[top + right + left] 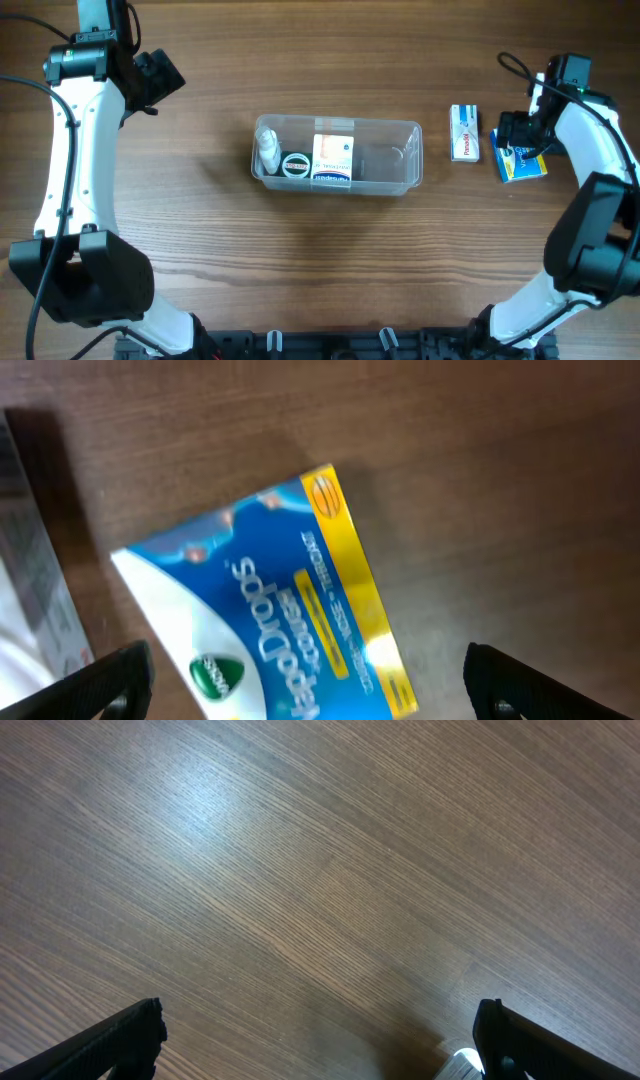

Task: Pack container
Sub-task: 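Move the right gripper back right and grasp the blue VapoDrops box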

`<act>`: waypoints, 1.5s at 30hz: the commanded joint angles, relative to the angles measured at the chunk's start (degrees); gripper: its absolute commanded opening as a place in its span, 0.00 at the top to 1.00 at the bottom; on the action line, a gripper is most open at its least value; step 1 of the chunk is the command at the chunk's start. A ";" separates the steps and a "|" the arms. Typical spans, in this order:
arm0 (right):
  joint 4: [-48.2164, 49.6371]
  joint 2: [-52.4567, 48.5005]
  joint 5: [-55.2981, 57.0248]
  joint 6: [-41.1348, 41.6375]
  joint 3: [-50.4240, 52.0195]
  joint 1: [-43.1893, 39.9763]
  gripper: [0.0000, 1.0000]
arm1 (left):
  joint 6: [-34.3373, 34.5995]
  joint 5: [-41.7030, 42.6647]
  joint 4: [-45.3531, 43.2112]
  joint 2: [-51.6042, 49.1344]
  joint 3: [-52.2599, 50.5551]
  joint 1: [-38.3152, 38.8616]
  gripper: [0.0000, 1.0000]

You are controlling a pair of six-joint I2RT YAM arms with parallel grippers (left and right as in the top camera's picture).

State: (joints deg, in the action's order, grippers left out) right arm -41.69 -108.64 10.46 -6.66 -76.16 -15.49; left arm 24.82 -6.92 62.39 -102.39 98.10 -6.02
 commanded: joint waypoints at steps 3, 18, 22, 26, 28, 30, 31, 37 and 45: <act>2.47 -3.48 -3.28 -2.62 0.55 -0.96 0.00 | 1.16 0.46 0.02 1.22 0.55 -0.26 0.00; 2.49 -4.61 -7.78 -6.84 0.55 -1.46 0.00 | 1.18 0.46 0.02 1.22 0.55 -0.26 0.00; 2.27 -5.05 -7.80 -6.82 0.55 -1.49 0.00 | 1.18 0.46 0.02 1.22 0.55 -0.26 0.00; 1.66 -5.31 -7.82 -6.60 0.55 -1.49 0.01 | 1.18 0.46 0.02 1.22 0.55 -0.26 0.00; 1.42 -5.38 -7.80 -5.35 0.55 -1.49 0.00 | 1.16 0.46 0.02 1.22 0.55 -0.26 0.00; 1.51 -5.55 -7.78 -3.63 0.55 -1.49 0.00 | 1.18 0.46 0.02 1.22 0.55 -0.26 0.00; 1.46 -5.79 -7.78 -3.67 0.55 -1.49 0.00 | 1.16 0.46 0.02 1.22 0.55 -0.26 0.00; 0.09 -6.27 -7.76 -3.67 0.55 -1.49 0.00 | 1.16 0.46 0.02 1.22 0.55 -0.26 0.00; 0.09 -6.25 -7.78 -3.65 0.55 -1.46 0.28 | 1.16 0.46 0.02 1.22 0.55 -0.26 0.00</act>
State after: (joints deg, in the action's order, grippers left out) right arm -41.52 -113.47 3.86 -10.35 -76.16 -16.93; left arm 24.82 -6.92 62.41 -102.39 98.10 -6.02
